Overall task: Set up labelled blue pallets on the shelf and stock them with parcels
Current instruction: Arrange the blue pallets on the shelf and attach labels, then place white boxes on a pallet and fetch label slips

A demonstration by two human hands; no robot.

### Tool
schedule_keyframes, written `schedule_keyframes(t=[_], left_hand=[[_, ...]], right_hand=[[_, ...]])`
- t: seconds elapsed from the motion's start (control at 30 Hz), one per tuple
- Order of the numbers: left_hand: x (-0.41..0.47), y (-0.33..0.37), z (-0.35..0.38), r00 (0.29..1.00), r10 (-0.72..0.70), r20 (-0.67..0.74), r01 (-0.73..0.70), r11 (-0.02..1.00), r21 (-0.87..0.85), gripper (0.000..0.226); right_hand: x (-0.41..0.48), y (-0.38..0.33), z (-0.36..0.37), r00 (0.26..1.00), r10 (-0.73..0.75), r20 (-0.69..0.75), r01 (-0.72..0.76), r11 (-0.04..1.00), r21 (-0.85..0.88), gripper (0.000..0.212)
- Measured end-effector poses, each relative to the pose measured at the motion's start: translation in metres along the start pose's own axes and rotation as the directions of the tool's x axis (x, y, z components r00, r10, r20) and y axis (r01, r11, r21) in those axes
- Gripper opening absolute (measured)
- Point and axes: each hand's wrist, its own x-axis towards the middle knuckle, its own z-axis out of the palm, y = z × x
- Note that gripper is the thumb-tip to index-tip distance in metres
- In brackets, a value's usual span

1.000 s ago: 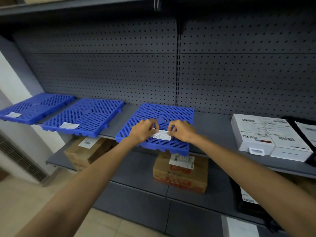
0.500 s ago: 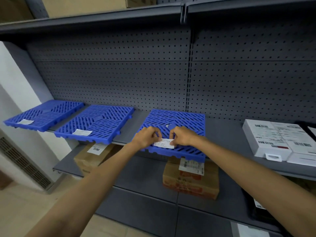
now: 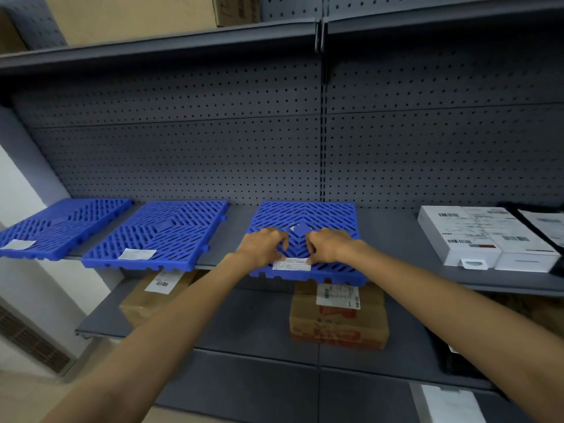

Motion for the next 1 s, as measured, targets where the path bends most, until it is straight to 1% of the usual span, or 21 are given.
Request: schedule_keyframes(t=[0.07, 0.13, 0.23, 0.3, 0.37, 0.47, 0.57, 0.67, 0.8, 0.9, 1.0], left_hand=[[0.006, 0.005, -0.008, 0.998, 0.056, -0.013, -0.055, 0.996, 0.065, 0.020], [0.017, 0.014, -0.016, 0.993, 0.117, -0.028, -0.113, 0.986, 0.122, 0.024], [0.034, 0.038, -0.023, 0.982, 0.185, -0.026, -0.179, 0.970, 0.162, 0.031], [0.047, 0.059, -0.024, 0.967, 0.255, -0.016, -0.248, 0.953, 0.174, 0.031], [0.060, 0.083, -0.025, 0.950, 0.311, -0.019, -0.302, 0.934, 0.188, 0.027], [0.079, 0.124, -0.026, 0.927, 0.372, -0.053, -0.354, 0.911, 0.211, 0.017], [0.096, 0.166, -0.021, 0.913, 0.403, -0.066, -0.378, 0.896, 0.233, 0.016], [0.114, 0.204, -0.014, 0.923, 0.378, -0.068, -0.354, 0.906, 0.229, 0.026], [0.142, 0.243, -0.003, 0.955, 0.295, -0.029, -0.283, 0.935, 0.214, 0.039], [0.163, 0.271, 0.006, 0.977, 0.210, 0.044, -0.214, 0.967, 0.136, 0.051], [0.185, 0.302, 0.017, 0.989, 0.060, 0.136, -0.064, 0.998, 0.029, 0.062]], right_hand=[[-0.007, 0.008, -0.004, 1.000, 0.023, -0.017, -0.023, 1.000, -0.001, 0.024], [-0.018, 0.021, -0.007, 0.996, 0.057, -0.066, -0.059, 0.998, -0.038, 0.025], [-0.043, 0.048, -0.008, 0.985, 0.122, -0.124, -0.134, 0.987, -0.093, 0.025], [-0.064, 0.073, -0.008, 0.973, 0.178, -0.147, -0.198, 0.970, -0.139, 0.028], [-0.084, 0.102, -0.008, 0.951, 0.252, -0.177, -0.282, 0.944, -0.172, 0.032], [-0.114, 0.144, -0.010, 0.898, 0.384, -0.216, -0.421, 0.891, -0.167, 0.034], [-0.139, 0.187, -0.007, 0.852, 0.459, -0.252, -0.507, 0.845, -0.174, 0.029], [-0.155, 0.232, -0.002, 0.817, 0.507, -0.275, -0.560, 0.812, -0.163, 0.026], [-0.164, 0.288, 0.005, 0.780, 0.550, -0.300, -0.596, 0.798, -0.089, 0.034], [-0.172, 0.332, 0.015, 0.787, 0.573, -0.230, -0.595, 0.803, -0.036, 0.042], [-0.175, 0.367, 0.020, 0.799, 0.586, -0.133, -0.586, 0.809, 0.045, 0.057]])
